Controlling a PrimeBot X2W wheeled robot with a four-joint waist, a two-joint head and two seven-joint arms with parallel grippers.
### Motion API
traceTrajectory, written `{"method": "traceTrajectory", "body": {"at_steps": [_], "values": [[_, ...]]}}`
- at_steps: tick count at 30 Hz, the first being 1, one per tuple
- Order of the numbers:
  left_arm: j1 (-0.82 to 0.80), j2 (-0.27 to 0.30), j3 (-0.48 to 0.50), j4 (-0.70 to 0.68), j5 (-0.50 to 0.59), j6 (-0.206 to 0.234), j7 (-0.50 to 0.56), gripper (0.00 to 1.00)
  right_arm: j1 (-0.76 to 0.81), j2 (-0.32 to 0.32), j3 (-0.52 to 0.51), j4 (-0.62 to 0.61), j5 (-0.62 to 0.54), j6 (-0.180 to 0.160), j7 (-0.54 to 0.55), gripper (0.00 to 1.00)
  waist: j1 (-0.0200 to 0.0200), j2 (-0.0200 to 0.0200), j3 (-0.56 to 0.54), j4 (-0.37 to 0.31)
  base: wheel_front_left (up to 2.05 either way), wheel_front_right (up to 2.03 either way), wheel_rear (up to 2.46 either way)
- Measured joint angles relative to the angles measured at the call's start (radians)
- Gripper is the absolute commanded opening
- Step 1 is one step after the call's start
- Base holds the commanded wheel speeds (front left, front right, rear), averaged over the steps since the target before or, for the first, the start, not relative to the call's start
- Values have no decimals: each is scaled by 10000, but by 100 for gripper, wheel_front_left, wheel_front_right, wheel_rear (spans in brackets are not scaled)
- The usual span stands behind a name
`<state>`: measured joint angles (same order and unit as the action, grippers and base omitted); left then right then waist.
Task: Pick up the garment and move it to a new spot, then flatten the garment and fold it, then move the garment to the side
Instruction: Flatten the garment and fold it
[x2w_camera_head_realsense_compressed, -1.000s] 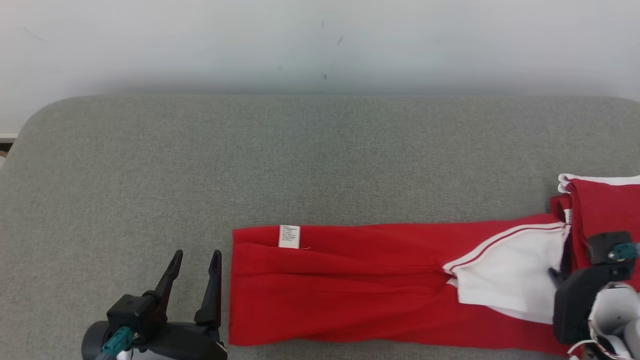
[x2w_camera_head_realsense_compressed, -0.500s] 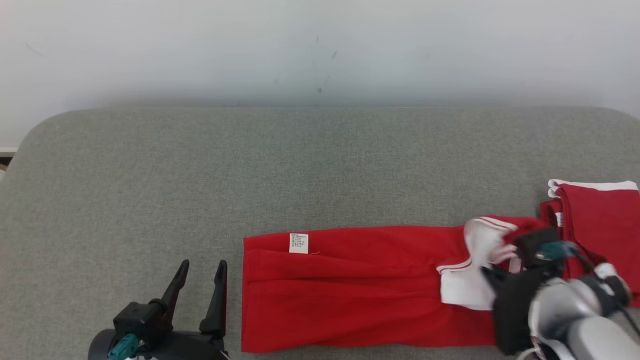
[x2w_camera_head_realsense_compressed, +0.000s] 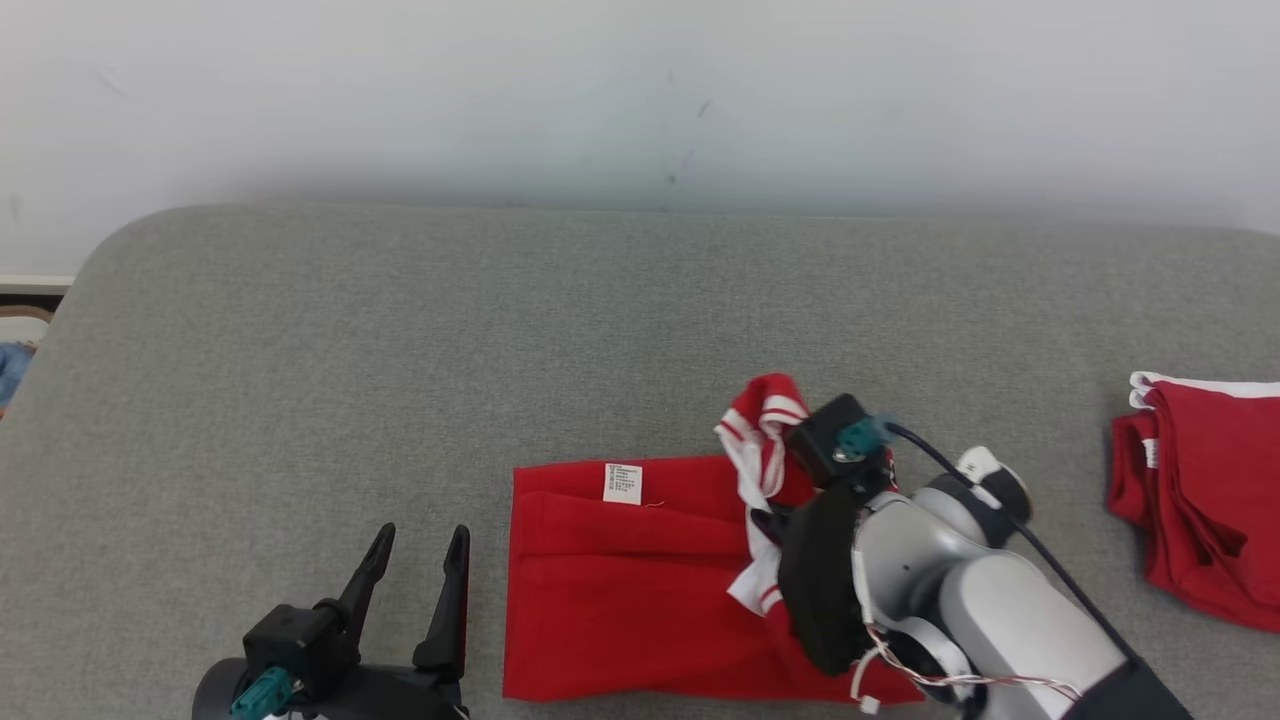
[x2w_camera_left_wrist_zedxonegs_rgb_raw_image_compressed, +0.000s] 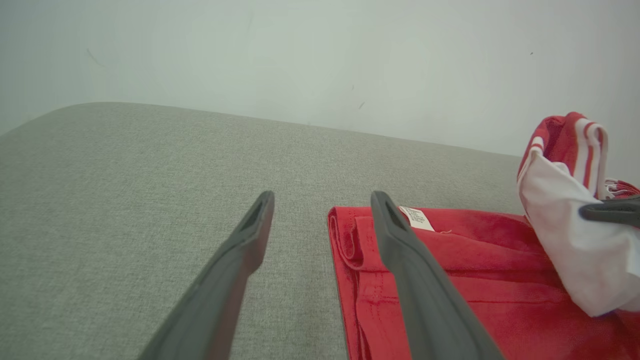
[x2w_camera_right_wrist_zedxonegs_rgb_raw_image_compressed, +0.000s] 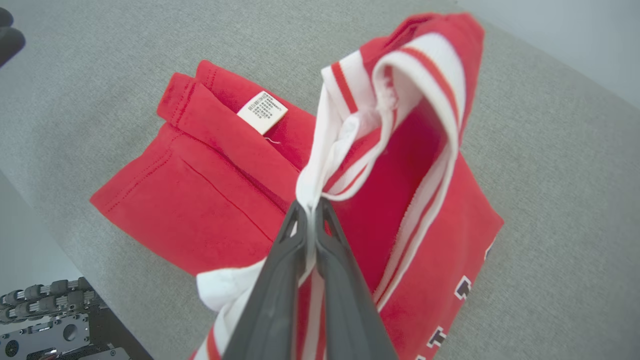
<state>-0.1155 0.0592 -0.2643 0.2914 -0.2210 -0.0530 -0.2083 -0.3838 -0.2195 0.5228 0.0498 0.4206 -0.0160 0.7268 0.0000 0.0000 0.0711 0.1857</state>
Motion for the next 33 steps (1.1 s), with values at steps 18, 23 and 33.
{"method": "traceTrajectory", "body": {"at_steps": [18,23,33], "values": [[-164,-36,-190,215,-88,0,-6,100,-1711,1411,830,2982,291,328,732,0,0,0,134,634,0,0,0],[-193,-71,-305,265,-98,0,-35,100,-2081,1476,1022,3440,477,337,644,0,0,0,169,775,0,0,0],[-327,-94,-466,470,-311,2,-48,100,-2733,1482,2167,3841,1290,249,196,0,0,0,135,1078,0,0,0]]}}
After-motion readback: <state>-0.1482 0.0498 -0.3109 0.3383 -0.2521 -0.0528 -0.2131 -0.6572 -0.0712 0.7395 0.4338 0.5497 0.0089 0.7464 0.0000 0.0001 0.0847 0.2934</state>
